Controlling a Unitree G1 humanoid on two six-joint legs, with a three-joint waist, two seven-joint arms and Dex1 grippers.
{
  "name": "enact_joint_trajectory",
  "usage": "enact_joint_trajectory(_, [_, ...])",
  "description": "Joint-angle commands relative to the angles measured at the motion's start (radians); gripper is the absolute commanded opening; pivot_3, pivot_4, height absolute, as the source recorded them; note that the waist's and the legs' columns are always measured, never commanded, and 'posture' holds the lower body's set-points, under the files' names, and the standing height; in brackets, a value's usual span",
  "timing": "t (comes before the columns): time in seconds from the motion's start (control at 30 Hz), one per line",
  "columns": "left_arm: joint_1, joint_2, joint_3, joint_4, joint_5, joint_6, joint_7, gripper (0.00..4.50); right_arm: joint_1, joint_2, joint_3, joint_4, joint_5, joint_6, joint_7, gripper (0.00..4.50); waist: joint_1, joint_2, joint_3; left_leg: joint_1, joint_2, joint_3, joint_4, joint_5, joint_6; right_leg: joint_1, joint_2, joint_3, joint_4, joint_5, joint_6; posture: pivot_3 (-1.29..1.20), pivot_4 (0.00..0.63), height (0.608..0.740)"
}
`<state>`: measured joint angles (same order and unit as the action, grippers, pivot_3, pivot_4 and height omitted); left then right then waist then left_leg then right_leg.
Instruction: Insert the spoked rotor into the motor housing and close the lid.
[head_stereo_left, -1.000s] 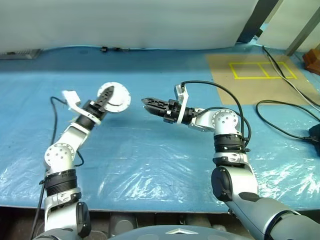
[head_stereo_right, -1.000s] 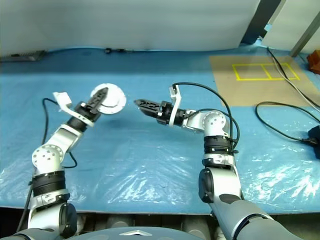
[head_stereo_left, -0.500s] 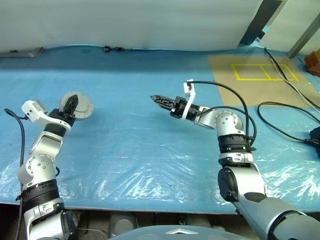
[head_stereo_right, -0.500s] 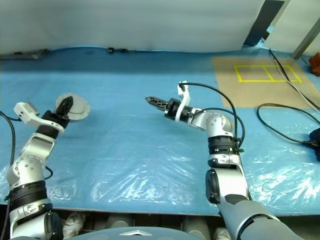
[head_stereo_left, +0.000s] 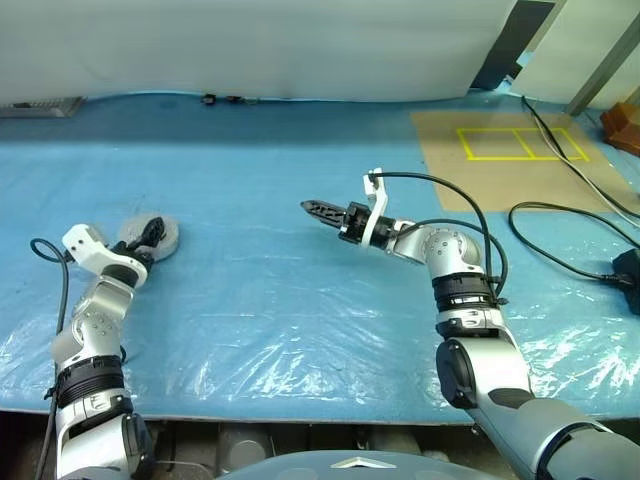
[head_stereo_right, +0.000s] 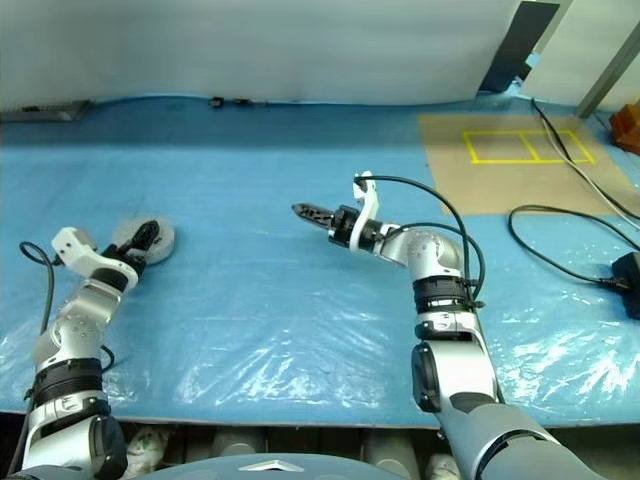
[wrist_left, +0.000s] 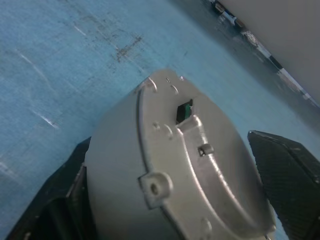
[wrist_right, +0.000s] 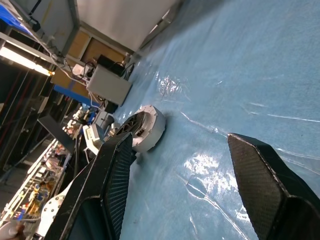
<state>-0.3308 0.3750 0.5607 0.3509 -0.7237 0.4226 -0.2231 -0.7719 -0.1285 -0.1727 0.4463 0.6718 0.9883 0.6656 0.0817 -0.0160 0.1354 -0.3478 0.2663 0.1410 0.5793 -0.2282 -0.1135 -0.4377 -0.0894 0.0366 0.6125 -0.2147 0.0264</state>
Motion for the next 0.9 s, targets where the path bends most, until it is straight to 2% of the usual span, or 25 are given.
enact_joint_trajectory(0.03, [0.005,0.054,0.064,0.020,0.025,-0.050,0.026,4.46,0.006,-0.004,0.025,-0.035,0.002,-0.004,0.035,3.17,-0.004,0.000,0.000,0.000,0.000,0.000,0.000,0.000,0.000,0.000,0.000,0.000,0.000,0.000,0.000,0.00,0.150,0.740])
enact_joint_trajectory(0.27, [0.032,0.134,0.135,0.036,0.064,-0.159,0.024,4.46,0.010,0.005,0.047,-0.018,-0.012,-0.016,0.054,3.17,-0.011,0.000,0.000,0.001,0.000,0.000,0.000,0.000,0.000,0.000,0.000,0.000,0.000,0.000,0.000,0.00,0.150,0.740])
enact_joint_trajectory(0.4, [0.095,0.151,0.097,-0.118,0.032,-0.120,-0.075,4.46,0.002,-0.005,0.040,-0.014,-0.023,-0.050,0.067,3.17,-0.011,-0.001,0.000,0.000,0.000,-0.001,0.000,0.000,0.000,0.000,0.000,-0.001,-0.001,0.000,0.000,0.00,0.150,0.740])
enact_joint_trajectory(0.5, [0.157,0.155,0.009,-0.395,-0.065,0.016,-0.149,4.46,0.017,-0.026,0.049,-0.056,-0.076,-0.174,0.072,3.17,-0.001,-0.001,0.000,-0.001,0.001,-0.002,0.000,0.000,0.000,0.000,-0.001,-0.004,-0.001,0.000,0.000,0.00,0.150,0.740])
enact_joint_trajectory(0.57, [0.176,0.162,-0.048,-0.516,-0.101,0.079,-0.178,4.46,0.033,-0.034,0.064,-0.082,-0.119,-0.261,0.069,3.17,0.011,-0.001,0.000,-0.002,0.002,-0.002,0.001,-0.001,-0.002,0.000,-0.001,-0.005,-0.001,0.000,-0.001,0.00,0.150,0.740])
enact_joint_trajectory(0.7, [0.152,0.164,-0.225,-0.678,-0.074,0.141,-0.218,4.46,0.099,-0.082,0.174,-0.167,-0.248,-0.436,0.099,3.17,0.012,-0.001,0.000,-0.001,0.002,-0.002,0.001,-0.002,-0.004,0.001,-0.001,-0.005,0.000,-0.002,-0.003,0.00,0.150,0.740])
enact_joint_trajectory(0.83, [0.195,0.252,-0.527,-0.674,0.190,0.044,-0.375,4.46,0.149,-0.087,0.174,-0.239,-0.230,-0.391,0.081,3.17,-0.012,0.000,0.001,-0.002,0.002,-0.002,0.001,-0.002,-0.003,0.001,0.000,-0.004,0.000,-0.001,-0.001,0.00,0.150,0.740])
enact_joint_trajectory(0.9, [0.181,0.237,-0.571,-0.638,0.226,0.007,-0.398,4.46,0.177,-0.080,0.180,-0.266,-0.246,-0.405,0.059,3.17,-0.021,0.001,0.001,-0.002,0.002,-0.002,0.000,0.000,0.000,0.001,0.000,-0.004,-0.001,-0.001,-0.001,0.00,0.150,0.740])
